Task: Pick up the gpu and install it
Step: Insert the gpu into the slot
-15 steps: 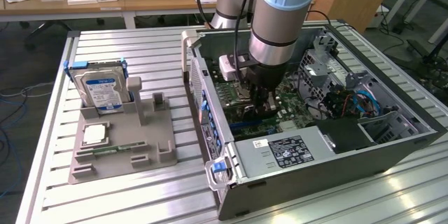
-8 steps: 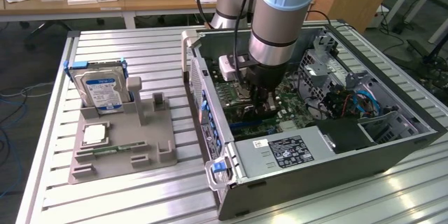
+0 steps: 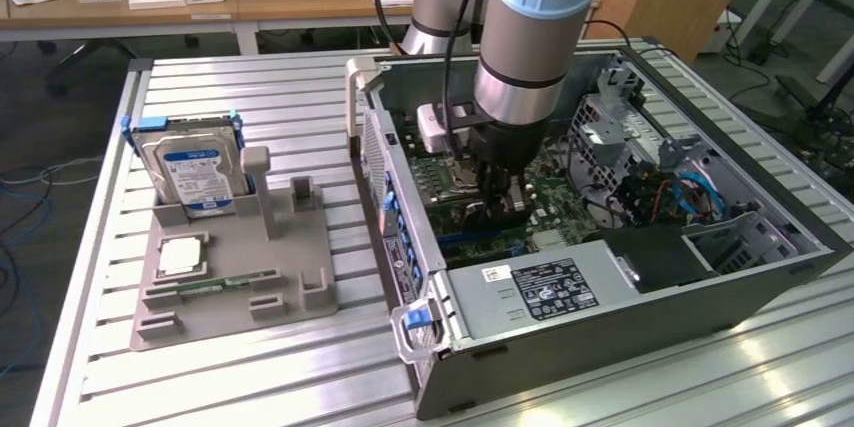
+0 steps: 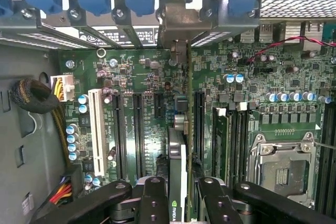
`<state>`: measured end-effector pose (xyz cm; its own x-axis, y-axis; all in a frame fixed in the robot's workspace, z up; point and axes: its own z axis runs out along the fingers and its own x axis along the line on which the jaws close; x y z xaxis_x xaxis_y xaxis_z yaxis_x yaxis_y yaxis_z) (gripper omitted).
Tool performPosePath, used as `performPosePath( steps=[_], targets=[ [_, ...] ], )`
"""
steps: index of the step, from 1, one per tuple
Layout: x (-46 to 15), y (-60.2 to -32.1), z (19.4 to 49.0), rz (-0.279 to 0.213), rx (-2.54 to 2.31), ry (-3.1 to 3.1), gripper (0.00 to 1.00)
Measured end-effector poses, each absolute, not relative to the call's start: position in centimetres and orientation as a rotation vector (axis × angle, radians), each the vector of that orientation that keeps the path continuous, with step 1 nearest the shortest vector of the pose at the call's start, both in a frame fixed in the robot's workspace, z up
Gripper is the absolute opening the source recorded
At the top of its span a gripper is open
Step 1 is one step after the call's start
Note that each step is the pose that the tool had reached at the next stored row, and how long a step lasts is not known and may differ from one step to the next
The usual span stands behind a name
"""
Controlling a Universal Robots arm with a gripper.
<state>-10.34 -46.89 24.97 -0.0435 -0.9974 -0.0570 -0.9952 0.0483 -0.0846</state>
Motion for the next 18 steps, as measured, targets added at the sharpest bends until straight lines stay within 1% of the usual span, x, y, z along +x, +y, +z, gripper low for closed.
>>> performPosePath(
  steps=[18],
  targets=[
    [-10.37,-46.84,24.66,-0.033,-2.110,2.191,0.27]
  ],
)
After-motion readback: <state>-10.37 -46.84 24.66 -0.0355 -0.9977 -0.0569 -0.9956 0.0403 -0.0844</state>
